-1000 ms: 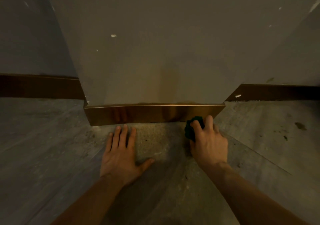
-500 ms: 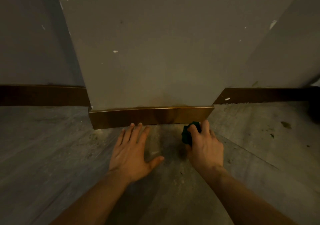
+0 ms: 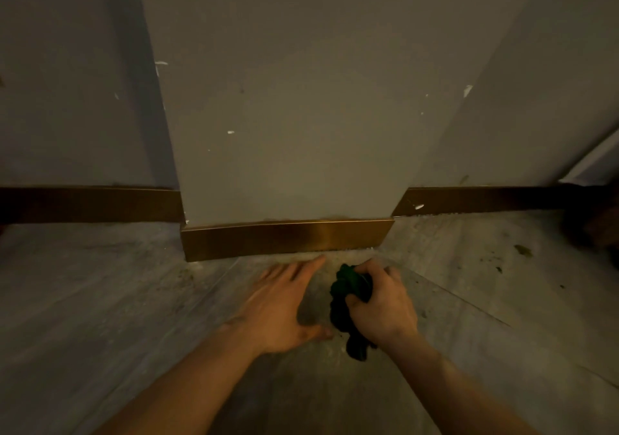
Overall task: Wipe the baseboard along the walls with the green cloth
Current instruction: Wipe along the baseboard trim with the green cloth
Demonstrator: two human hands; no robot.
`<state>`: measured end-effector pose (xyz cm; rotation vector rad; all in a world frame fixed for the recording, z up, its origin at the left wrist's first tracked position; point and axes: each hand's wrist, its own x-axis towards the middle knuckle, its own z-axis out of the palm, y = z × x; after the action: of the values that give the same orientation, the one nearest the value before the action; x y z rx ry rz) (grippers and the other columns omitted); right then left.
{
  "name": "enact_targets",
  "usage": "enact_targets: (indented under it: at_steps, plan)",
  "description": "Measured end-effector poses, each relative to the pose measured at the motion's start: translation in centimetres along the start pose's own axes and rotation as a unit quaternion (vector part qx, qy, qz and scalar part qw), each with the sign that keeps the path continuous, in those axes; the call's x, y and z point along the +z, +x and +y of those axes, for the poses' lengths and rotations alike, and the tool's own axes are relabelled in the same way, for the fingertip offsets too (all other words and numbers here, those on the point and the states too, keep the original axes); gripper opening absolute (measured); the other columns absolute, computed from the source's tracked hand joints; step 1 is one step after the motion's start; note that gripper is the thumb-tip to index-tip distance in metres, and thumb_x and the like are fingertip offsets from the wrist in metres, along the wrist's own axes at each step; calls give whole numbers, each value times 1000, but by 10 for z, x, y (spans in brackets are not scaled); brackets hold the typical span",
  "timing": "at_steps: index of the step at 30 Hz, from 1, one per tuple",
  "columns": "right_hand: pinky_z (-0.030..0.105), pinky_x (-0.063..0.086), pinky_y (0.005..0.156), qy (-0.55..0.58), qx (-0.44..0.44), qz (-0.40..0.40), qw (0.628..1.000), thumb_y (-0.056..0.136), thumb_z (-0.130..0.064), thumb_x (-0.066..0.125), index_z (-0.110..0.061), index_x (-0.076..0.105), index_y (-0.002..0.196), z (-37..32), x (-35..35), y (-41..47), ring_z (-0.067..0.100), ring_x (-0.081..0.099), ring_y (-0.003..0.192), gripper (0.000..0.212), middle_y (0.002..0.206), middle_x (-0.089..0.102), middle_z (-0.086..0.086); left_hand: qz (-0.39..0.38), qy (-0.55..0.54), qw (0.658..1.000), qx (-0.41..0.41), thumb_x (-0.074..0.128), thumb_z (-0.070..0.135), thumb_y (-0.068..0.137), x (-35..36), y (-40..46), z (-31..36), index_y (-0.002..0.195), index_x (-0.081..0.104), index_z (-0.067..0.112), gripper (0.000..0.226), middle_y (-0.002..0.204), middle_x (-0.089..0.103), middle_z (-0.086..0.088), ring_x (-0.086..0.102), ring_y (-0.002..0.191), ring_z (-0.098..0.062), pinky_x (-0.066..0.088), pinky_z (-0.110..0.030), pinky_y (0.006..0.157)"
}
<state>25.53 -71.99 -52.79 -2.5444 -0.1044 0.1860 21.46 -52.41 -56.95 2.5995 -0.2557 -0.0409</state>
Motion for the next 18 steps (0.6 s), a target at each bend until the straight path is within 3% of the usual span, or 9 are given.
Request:
enact_targets:
  at_steps: [3,5,9,13,15,18]
  plan:
    - [37,57,76,105,-19,-38,994,79,-17,68,-38,52,96,-12,-2,-6,16,58,92,31,106,55,-1,-32,-21,999,16,70,83,64,-3,-1,10,151,-9,55,121,159,35,9,35,141,-19,27,-38,115]
    - [29,59,66,201,-26,-101,974,81,-9,66,-34,54,94,-20,-5,-12,13,66,83,31,98,62,2,-15,-48,999,19,72,79,66,-7,-3,15,150,0,57,113,151,45,11,42,135,-16,32,-37,110]
    - [23,56,64,267,-59,-162,948,83,-3,70,-19,58,99,-30,-13,-20,7,67,78,26,99,62,4,59,-32,997,39,76,60,78,-26,-10,17,135,31,53,74,129,60,15,50,121,-13,31,-30,98]
    - [26,58,75,181,-92,-145,968,82,-9,75,-22,65,89,-35,-23,-19,13,65,92,17,104,61,-2,94,25,994,55,74,48,85,-40,-17,12,128,42,46,54,116,66,14,54,111,-10,34,-30,93]
    - [16,53,71,94,-138,-130,977,82,-11,74,-28,62,82,-38,-25,-17,7,61,91,21,101,59,-9,95,42,993,60,74,42,87,-43,-19,10,129,43,44,52,117,66,15,54,110,-9,34,-31,97]
    - [21,50,71,-32,-209,-106,972,80,-9,72,-35,54,78,-43,-30,-10,7,55,88,32,99,51,-14,102,55,991,69,75,37,87,-48,-15,8,129,43,43,54,117,65,16,54,105,-7,33,-29,91]
